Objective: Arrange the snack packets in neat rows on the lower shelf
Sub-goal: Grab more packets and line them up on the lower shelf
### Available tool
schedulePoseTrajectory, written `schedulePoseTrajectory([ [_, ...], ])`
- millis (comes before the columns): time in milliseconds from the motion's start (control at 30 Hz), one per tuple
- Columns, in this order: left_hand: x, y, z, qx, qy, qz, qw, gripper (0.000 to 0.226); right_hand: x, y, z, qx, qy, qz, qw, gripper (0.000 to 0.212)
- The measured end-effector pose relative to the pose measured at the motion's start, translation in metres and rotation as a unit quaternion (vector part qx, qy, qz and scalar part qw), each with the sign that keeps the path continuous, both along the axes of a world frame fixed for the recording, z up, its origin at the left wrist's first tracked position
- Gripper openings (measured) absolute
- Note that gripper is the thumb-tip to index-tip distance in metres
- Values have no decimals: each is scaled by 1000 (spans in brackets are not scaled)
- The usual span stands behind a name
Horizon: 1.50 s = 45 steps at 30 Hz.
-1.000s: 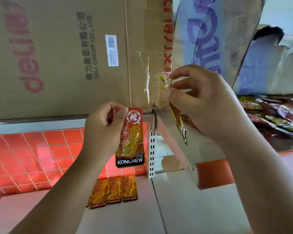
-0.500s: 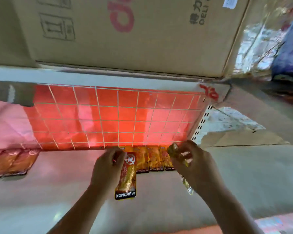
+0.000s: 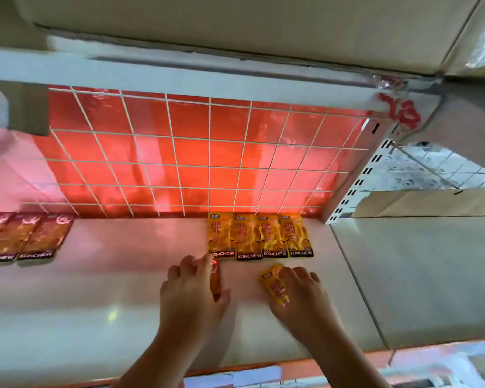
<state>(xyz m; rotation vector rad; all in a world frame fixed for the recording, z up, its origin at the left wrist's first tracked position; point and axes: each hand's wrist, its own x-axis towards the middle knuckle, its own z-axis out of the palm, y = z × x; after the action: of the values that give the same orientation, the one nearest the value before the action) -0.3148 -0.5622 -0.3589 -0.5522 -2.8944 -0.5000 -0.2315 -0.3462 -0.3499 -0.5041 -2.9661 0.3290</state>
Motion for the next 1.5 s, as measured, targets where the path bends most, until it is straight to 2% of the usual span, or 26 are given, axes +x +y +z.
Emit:
schedulePoseTrajectory([
  [67, 11, 2, -7, 5, -2, 4, 1000, 67, 1, 6, 1, -17, -25, 15, 999, 50],
  [133, 16, 0, -13, 18, -1, 13, 1000, 67, -1, 11, 3, -54, -12, 35, 998, 48],
  [200, 18, -2, -17, 35, 2, 23, 999, 68, -4, 20, 2, -106, 58, 40, 992, 42],
  [267, 16, -5, -21, 55, 2, 28, 998, 66, -10, 38, 3, -135, 147, 0, 980, 39],
  [333, 13, -5, -24, 80, 2, 29, 996, 61, -21, 64, 10, -144, 175, -61, 972, 33],
  [467, 14, -4, -24, 93, -6, 35, 995, 58, -54, 103, 10, -132, 136, -149, 971, 25],
  [600, 16, -4, -22, 103, 0, 47, 994, 54, -82, 118, -5, -121, 113, -180, 970, 47],
  [833, 16, -3, -22, 114, 5, 63, 991, 55, -87, 120, -22, -57, 124, -170, 976, 38],
  [1167, 15, -3, -24, 101, 21, 83, 991, 51, -86, 125, -25, -82, 124, -153, 977, 34],
  [1300, 15, -2, -23, 95, 44, 92, 990, 50, -86, 126, -24, -91, 123, -149, 977, 36],
  [1500, 14, -2, -25, 86, 36, 99, 991, 52, -83, 126, -22, -94, 121, -153, 976, 40],
])
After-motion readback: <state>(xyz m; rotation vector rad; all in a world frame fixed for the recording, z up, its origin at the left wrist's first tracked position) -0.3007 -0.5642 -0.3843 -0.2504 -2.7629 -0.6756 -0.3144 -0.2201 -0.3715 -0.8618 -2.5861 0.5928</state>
